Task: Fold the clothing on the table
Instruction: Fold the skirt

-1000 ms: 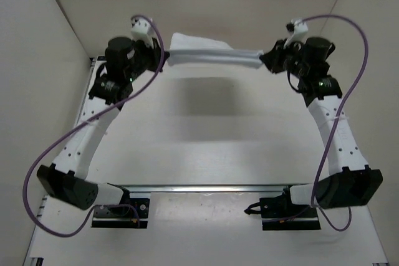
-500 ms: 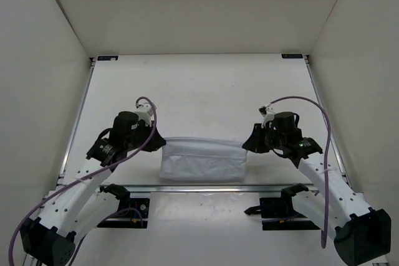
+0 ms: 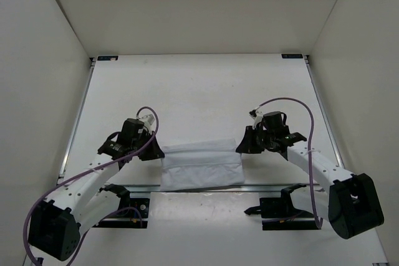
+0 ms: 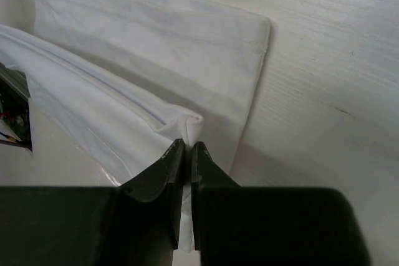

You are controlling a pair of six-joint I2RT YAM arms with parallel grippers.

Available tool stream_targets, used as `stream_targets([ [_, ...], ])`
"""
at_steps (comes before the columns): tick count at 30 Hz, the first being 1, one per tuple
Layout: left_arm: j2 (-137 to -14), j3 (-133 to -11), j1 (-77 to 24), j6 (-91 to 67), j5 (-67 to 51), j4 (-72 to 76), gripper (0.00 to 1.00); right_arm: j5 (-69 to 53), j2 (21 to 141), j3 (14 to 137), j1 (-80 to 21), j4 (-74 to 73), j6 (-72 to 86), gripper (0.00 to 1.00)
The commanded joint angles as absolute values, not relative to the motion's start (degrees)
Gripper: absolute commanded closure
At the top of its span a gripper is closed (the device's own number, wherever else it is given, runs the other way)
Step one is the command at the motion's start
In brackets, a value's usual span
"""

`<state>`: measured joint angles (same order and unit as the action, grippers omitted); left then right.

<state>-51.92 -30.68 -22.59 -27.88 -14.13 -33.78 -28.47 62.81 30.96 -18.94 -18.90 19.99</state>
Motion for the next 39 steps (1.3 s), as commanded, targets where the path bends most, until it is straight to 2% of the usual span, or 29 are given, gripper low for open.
stream_targets([
  [1, -52.73, -31.55, -21.36, -30.23, -10.64, -31.99, 1.00, -27.16, 64.16, 32.86, -18.19, -14.68, 19.34, 1.00],
  [9, -59.76, -34.19, -21.36, -29.09, -5.19, -31.03, 1.00, -27.60, 70.57, 35.86, -17.14, -13.28, 16.44, 1.00],
  [19, -65.38, -36.39, -20.48, -28.22, -5.36, -27.95, 1.00, -26.45, 75.14, 40.25, -15.91, -11.34, 14.15, 1.00],
  [20, -65.48, -36.47, -20.39, -28.04, -5.71, -28.04, 1.00, -27.06, 75.58, 40.86, -15.21, -11.34, 13.54, 0.97],
  [21, -65.91, -37.34, -20.39, -27.86, -5.28, -28.04, 1.00, -27.68, 76.80, 41.48, -15.03, -11.86, 13.19, 0.88],
  [22, -66.44, -37.88, -20.22, -27.51, -5.36, -28.30, 0.99, -28.03, 77.08, 42.53, -14.68, -12.21, 12.66, 0.73],
  [23, -66.79, -38.14, -20.21, -27.07, -5.71, -28.47, 0.82, -28.39, 77.86, 42.71, -14.24, -12.74, 12.83, 0.66],
  [24, -66.80, -38.93, -20.04, -26.64, -5.80, -28.74, 0.59, -28.13, 76.91, 42.89, -13.98, -13.09, 12.83, 0.54],
  [25, -66.80, -40.24, -20.04, -26.46, -5.63, -29.44, 0.48, -28.04, 76.38, 42.54, -13.80, -13.18, 13.01, 0.43],
  [26, -66.27, -40.86, -19.95, -25.93, -5.10, -29.62, 0.28, -27.43, 74.98, 42.71, -13.62, -13.27, 12.92, 0.38],
  [27, -65.75, -42.26, -19.78, -25.58, -5.27, -30.49, 0.11, -27.16, 73.49, 42.63, -12.93, -13.45, 13.18, 0.28],
  [28, -65.39, -43.32, -19.34, -25.32, -5.01, -30.50, 0.07, -26.38, 72.52, 42.19, -12.66, -13.80, 13.36, 0.24],
  [30, -63.55, -45.16, -18.63, -24.44, -5.45, -31.55, 0.02, -26.54, 69.19, 42.27, -11.26, -14.67, 13.53, 0.23],
  [33, -62.14, -46.58, -18.71, -23.73, -4.49, -33.39, 0.02, -26.98, 67.07, 40.53, -11.68, -17.22, 13.36, 0.23],
  [35, -61.53, -46.06, -19.16, -23.38, -4.22, -34.53, 0.09, -27.51, 66.71, 38.51, -12.91, -18.19, 13.18, 0.23],
  [36, -61.70, -45.62, -19.33, -23.64, -4.39, -35.15, 0.15, -27.16, 66.62, 37.45, -14.40, -18.37, 13.27, 0.23],
  [38, -61.87, -43.43, -20.38, -24.52, -4.48, -35.77, 0.34, -26.46, 66.97, 35.25, -17.48, -18.37, 14.76, 0.25],
  [39, -62.14, -43.24, -20.74, -25.57, -4.40, -36.21, 0.50, -26.28, 66.80, 34.72, -18.27, -18.02, 15.29, 0.25],
])
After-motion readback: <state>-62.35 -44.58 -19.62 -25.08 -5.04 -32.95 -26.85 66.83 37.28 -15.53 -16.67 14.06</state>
